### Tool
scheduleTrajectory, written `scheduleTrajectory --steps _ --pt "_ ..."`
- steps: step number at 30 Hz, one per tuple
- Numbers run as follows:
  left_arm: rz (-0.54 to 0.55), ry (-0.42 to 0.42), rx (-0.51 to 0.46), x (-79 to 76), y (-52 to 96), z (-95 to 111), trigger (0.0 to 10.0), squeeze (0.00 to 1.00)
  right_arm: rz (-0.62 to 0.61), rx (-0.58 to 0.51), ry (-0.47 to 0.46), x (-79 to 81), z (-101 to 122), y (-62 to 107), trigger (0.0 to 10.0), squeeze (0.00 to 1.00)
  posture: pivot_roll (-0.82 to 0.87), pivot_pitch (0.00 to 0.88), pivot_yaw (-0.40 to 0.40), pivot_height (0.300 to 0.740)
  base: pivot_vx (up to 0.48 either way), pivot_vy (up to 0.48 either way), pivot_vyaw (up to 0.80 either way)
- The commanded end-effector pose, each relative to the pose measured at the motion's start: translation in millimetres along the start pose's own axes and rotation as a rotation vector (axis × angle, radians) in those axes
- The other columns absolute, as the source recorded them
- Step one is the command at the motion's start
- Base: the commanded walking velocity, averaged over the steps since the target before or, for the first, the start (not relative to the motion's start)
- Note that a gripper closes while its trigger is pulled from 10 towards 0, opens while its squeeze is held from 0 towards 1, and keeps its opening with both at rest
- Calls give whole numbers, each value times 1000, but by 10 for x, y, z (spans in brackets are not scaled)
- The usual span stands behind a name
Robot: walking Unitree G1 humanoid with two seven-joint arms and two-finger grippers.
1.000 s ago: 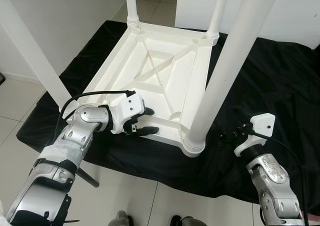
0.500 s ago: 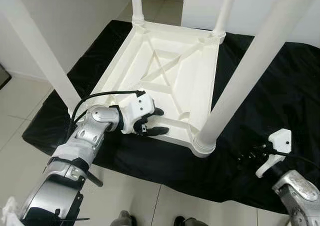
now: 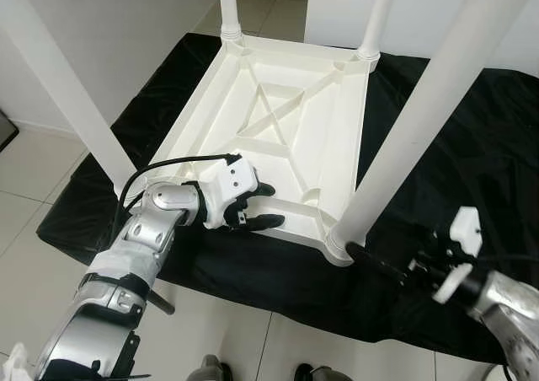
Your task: Building children table
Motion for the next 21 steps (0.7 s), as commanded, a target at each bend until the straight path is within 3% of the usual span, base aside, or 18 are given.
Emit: scheduleTrajectory --steps 1,3,5,7,10,16,21 --pt "174 36 111 78 63 -213 10000 0 -2 22 -8 3 -65 2 10000 0 -42 151 49 740 0 0 0" --pt "163 37 92 50 61 -171 10000 0 1 8 -9 0 -75 -118 10000 0 -34 149 41 740 0 0 0" --pt "163 37 92 50 61 -171 10000 0 1 8 -9 0 -75 -118 10000 0 -34 149 41 740 0 0 0" --pt "140 40 54 -30 55 -93 10000 0 -19 -29 -12 -4 -124 -323 10000 0 -28 145 28 740 0 0 0" --pt "129 47 22 -89 57 -38 10000 0 -50 -62 -27 -27 -157 -445 10000 0 -25 144 22 740 0 0 0" --pt "131 63 -4 -127 101 4 10000 0 -98 -69 -38 -154 -196 -423 10000 0 -25 135 14 740 0 0 0" --pt "173 99 -11 -97 142 -11 10000 0 -155 -62 -30 -322 -212 -305 10000 0 -35 101 14 740 0 0 0"
Point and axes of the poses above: a point about 5 cm out from each wrist's last joint towards the gripper, its own y axis pointing back from the gripper into the wrist, its own z axis along the axis of the wrist's last joint, x = y × z, the point moved 4 cm from there along -y, pointing out of the wrist towards the gripper, and after that the axes turned 12 degrees about -y, right-handed, at the moved point
